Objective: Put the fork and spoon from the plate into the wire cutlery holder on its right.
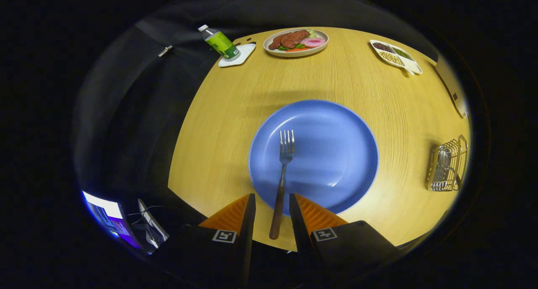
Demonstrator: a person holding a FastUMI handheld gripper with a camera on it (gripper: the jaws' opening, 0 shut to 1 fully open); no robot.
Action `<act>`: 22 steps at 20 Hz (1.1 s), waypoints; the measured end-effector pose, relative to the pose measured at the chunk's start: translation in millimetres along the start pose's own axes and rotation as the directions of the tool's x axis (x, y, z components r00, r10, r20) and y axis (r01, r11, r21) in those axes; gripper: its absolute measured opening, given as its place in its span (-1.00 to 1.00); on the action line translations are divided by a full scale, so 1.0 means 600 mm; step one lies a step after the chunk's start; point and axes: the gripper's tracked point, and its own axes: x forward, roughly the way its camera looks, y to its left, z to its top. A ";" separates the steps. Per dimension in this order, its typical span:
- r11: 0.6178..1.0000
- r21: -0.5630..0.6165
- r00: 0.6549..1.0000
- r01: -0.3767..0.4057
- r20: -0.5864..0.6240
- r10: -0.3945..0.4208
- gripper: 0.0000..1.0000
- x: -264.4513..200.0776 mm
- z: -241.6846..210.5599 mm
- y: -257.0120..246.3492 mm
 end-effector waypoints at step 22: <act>0.993 0.085 0.992 -0.086 0.101 0.077 -0.86 -0.120 0.048 -0.054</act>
